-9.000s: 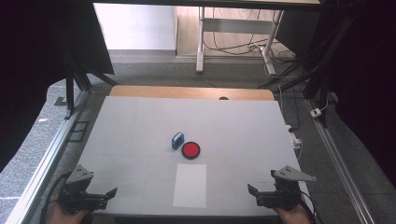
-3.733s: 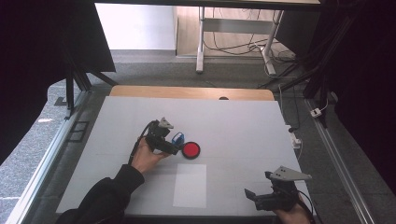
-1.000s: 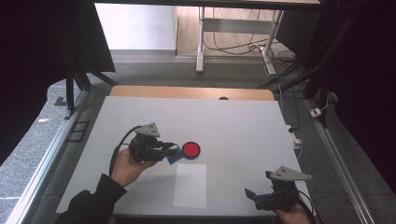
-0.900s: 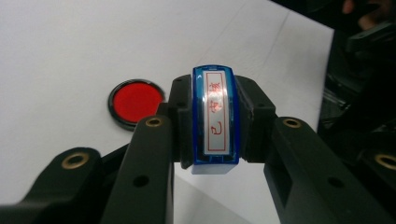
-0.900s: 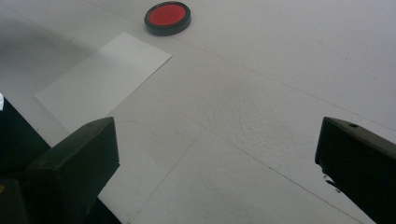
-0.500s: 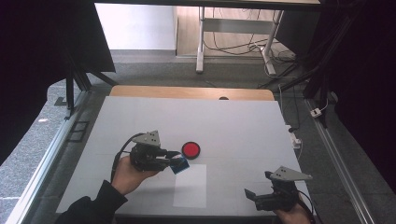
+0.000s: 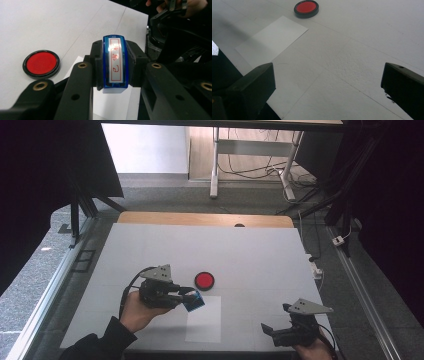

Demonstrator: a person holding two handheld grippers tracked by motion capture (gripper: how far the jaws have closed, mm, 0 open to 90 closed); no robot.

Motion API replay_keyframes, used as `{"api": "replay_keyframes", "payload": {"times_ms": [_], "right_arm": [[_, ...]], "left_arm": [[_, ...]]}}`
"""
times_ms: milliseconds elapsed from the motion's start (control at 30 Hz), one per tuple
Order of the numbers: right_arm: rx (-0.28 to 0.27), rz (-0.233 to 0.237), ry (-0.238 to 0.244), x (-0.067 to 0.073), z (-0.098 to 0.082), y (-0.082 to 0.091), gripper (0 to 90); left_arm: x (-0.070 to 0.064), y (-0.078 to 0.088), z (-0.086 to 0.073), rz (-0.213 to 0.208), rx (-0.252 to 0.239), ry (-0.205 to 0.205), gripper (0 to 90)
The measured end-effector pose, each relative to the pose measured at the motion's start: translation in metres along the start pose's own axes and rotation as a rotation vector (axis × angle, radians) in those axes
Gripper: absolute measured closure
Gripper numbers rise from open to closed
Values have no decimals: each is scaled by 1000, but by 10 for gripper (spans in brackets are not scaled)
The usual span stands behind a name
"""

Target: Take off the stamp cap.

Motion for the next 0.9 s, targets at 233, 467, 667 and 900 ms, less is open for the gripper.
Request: {"api": "replay_keyframes", "payload": {"times_ms": [233, 467, 667, 900], "right_arm": [[-30, 21, 49, 6, 6, 0, 0], [-54, 64, 88, 14, 11, -4, 0], [-61, 96, 96, 20, 16, -9, 0], [-62, 176, 97, 30, 22, -19, 0]], "left_arm": [[0, 0, 0, 0, 1, -5, 701], [-2, -3, -2, 0, 9, -23, 701], [-1, -1, -3, -18, -15, -15, 701], [-1, -1, -3, -16, -11, -15, 701]]}}
Point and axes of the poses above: each handheld gripper's, and its own axes: y roughly backward along the jaws, z roughly out of its top, x roughly to its left, the point moved 1 cm from there along -y, roughly forward along the jaws, and after that the axes turned 1 degree about y, right-handed, at the moved point
